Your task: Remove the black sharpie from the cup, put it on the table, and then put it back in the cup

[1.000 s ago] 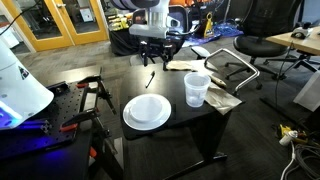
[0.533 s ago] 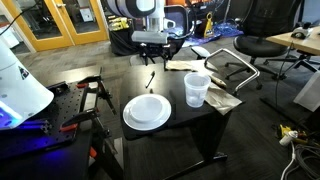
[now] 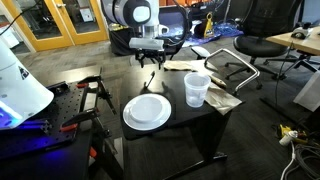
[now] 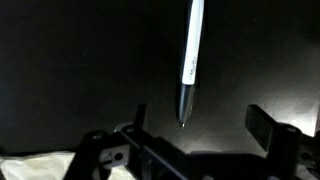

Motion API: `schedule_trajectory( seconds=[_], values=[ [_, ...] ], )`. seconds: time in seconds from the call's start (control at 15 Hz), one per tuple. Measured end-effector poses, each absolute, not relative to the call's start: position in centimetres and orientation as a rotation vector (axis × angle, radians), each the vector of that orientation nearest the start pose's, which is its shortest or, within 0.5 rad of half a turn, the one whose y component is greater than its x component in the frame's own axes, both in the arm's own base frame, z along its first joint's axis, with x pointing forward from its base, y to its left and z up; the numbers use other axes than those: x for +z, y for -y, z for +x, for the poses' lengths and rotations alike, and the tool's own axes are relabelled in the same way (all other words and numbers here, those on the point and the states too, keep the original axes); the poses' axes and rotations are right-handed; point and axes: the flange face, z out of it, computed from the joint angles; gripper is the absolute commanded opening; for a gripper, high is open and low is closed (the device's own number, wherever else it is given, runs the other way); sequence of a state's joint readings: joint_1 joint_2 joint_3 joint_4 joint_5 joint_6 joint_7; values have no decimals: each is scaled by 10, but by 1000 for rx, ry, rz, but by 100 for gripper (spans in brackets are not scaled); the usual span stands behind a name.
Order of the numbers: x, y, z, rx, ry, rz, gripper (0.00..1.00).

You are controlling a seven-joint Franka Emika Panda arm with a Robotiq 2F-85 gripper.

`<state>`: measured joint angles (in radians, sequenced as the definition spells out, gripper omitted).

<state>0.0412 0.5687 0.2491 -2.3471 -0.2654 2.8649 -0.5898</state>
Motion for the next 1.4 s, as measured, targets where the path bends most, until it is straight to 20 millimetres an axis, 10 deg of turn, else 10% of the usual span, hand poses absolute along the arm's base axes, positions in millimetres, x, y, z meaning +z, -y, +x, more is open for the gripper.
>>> schedule_trajectory(
  seconds=[0.53, 0.6, 1.4],
  values=[
    [82, -170, 457, 13, 1672, -2585, 100],
    [80, -172, 456, 16, 1677, -2580, 75],
    [72, -178, 456, 15, 1708, -2560, 0]
  ],
)
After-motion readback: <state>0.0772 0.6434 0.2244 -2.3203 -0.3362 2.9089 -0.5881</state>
